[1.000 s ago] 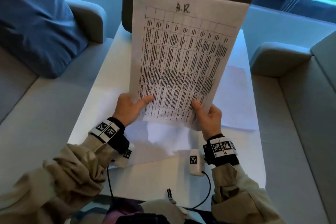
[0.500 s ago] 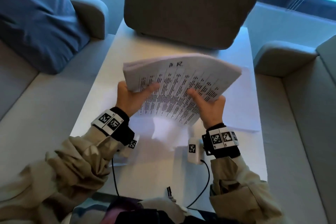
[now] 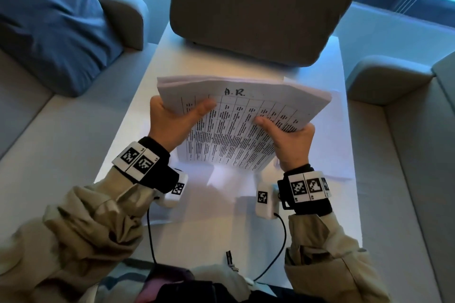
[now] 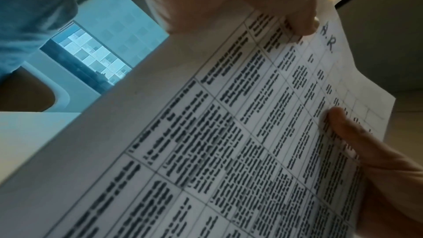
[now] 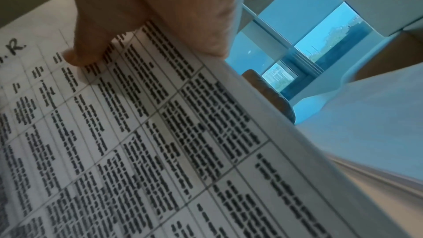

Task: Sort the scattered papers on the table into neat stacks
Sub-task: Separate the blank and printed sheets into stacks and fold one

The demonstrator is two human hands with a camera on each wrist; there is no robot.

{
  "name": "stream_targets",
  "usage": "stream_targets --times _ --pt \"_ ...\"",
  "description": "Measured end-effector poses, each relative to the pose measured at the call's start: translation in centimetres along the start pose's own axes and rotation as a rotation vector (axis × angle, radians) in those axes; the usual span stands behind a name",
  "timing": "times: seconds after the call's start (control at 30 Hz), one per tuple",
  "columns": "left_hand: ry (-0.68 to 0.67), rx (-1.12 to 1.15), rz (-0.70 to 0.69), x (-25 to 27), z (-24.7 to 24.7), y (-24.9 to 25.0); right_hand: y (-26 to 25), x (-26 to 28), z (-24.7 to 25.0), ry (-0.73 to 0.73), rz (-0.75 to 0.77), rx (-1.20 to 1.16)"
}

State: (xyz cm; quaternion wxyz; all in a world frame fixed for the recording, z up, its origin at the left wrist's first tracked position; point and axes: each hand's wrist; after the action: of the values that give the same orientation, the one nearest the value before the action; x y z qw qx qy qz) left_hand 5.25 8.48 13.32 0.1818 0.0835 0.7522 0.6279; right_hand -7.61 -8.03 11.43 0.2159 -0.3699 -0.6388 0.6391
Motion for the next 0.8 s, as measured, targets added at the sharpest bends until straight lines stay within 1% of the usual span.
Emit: stream_targets --times 0.1,0.17,0.27,0.3,0.37,0.4,0.5,0.57,0.63,0.7,0.8 --pt "-0.015 -0.034 0.034 0.0 0.3 -0.8 0.6 -0.2 0.3 -0.033 -0.006 0.010" --pt "-0.063 -0.127 0.087 0.3 0.3 -2.5 1.9 0.1 0.7 -0.050 -0.037 0.038" --pt "-0.158 -0.281 0.157 1.2 0.9 -6.0 4.8 0.9 1.1 -0.041 -0.113 0.123" --pt "-0.172 -0.311 0.195 1.6 1.2 -7.0 5.8 1.2 1.2 -0.038 -0.140 0.149" --pt "-0.150 -0.318 0.276 2.2 1.6 -8.6 7.5 1.8 1.3 -0.040 -0.213 0.189" --pt "-0.123 -0.316 0.294 2.2 1.6 -9.2 8.2 2.1 1.4 -0.047 -0.267 0.199" --pt "-0.056 -0.289 0.299 1.6 1.2 -9.2 10.2 3.1 1.9 -0.079 -0.413 0.230" --pt "-0.044 -0.263 0.290 0.7 0.7 -8.9 11.0 3.5 2.2 -0.063 -0.464 0.243" --pt "-0.049 -0.229 0.307 -0.3 0.3 -8.9 11.3 3.4 2.5 -0.016 -0.455 0.286" --pt "-0.038 -0.224 0.315 -1.2 -0.3 -9.2 11.4 3.2 3.0 0.024 -0.407 0.336" --pt "0.014 -0.268 0.261 -1.6 -1.7 -9.5 11.0 2.7 3.8 0.044 -0.343 0.389"
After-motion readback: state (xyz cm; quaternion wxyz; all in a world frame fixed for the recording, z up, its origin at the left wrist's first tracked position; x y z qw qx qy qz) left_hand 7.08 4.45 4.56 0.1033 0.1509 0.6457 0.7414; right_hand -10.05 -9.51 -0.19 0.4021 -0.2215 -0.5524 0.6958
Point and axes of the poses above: each hand's wrist, its own x-axis away from the middle knuckle, its own z-axis out of the back of the hand, y = z × x, and after that the axes turned 1 degree about y, right-handed
